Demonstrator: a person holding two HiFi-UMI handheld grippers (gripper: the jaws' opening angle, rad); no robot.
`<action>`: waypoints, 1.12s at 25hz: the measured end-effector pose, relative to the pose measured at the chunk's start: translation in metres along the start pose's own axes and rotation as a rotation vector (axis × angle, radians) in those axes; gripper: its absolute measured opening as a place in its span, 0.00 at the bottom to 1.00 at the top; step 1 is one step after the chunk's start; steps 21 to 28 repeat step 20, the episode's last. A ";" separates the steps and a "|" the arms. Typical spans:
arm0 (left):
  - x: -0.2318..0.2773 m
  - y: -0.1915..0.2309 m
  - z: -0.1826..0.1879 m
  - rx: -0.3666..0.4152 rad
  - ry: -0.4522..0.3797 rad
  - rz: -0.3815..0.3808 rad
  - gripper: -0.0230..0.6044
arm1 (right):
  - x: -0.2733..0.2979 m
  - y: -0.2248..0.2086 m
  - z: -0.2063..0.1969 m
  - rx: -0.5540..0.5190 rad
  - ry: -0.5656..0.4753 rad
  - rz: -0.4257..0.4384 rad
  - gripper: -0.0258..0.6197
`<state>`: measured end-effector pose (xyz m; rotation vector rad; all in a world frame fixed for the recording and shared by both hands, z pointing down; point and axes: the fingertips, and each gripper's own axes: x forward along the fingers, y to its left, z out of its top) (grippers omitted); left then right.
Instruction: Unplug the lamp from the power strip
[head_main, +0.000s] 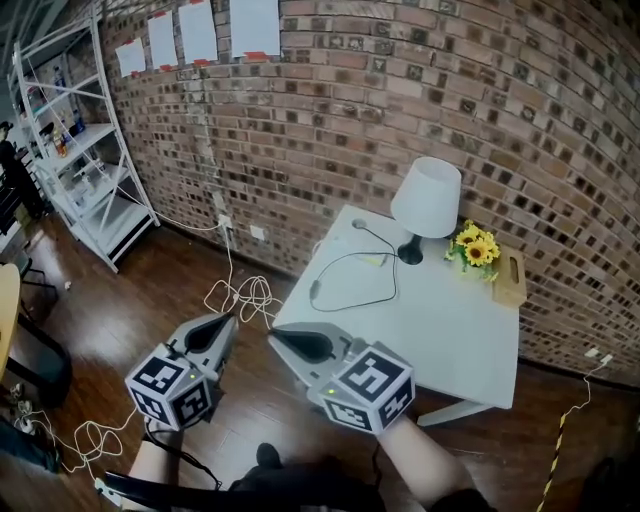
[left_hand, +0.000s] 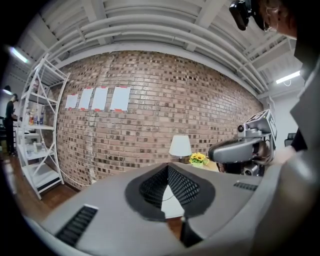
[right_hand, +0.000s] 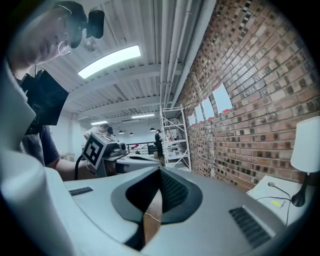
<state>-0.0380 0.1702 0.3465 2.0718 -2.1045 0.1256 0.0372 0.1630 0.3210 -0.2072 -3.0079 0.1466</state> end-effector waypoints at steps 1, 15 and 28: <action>0.001 -0.004 -0.001 0.003 0.005 0.005 0.05 | -0.003 -0.001 -0.001 0.003 0.000 0.006 0.01; -0.006 -0.006 -0.007 -0.025 0.008 0.054 0.05 | 0.001 0.005 -0.009 0.007 0.034 0.074 0.01; -0.010 0.010 -0.006 -0.016 0.007 0.059 0.05 | 0.016 0.008 -0.008 -0.001 0.039 0.080 0.01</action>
